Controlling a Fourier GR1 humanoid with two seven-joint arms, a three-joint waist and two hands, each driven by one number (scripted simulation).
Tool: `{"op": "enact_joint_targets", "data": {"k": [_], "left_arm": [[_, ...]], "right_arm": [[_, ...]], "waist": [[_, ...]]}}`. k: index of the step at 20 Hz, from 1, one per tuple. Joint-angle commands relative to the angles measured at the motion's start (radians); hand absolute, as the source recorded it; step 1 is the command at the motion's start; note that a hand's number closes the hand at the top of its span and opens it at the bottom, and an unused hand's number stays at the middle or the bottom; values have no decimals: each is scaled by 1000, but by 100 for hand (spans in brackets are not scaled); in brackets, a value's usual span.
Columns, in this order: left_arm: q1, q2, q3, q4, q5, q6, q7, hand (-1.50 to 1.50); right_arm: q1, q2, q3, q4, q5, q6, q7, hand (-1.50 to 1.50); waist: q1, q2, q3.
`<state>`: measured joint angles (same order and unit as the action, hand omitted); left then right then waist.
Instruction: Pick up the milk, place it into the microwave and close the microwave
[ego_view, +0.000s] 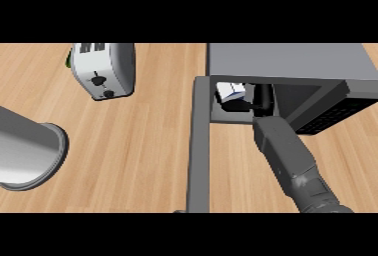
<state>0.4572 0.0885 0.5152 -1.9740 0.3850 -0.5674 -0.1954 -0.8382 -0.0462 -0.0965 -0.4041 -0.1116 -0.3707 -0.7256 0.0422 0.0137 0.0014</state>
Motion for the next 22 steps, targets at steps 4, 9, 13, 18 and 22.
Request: {"op": "enact_joint_targets", "data": {"k": [4,9,13,18,22], "left_arm": [[-21,-10,-3,33,-21,-10,-13,-150],[-51,1,-9,34,-5,-3,7,-150],[-60,22,4,62,-12,-21,-6,-150],[-90,15,-7,62,-25,-3,1,-150],[-134,45,-6,78,2,4,39,-150]], "right_arm": [[-126,-38,-4,161,68,-111,-60,150],[-219,-57,55,224,166,-313,-17,150],[-218,-69,57,265,189,-402,-27,150],[-266,-77,33,295,183,-486,38,150],[-257,-97,1,296,160,-471,35,150]], "waist": [[18,7,0],[38,14,-1],[38,18,0],[53,25,1],[55,30,2]]}}
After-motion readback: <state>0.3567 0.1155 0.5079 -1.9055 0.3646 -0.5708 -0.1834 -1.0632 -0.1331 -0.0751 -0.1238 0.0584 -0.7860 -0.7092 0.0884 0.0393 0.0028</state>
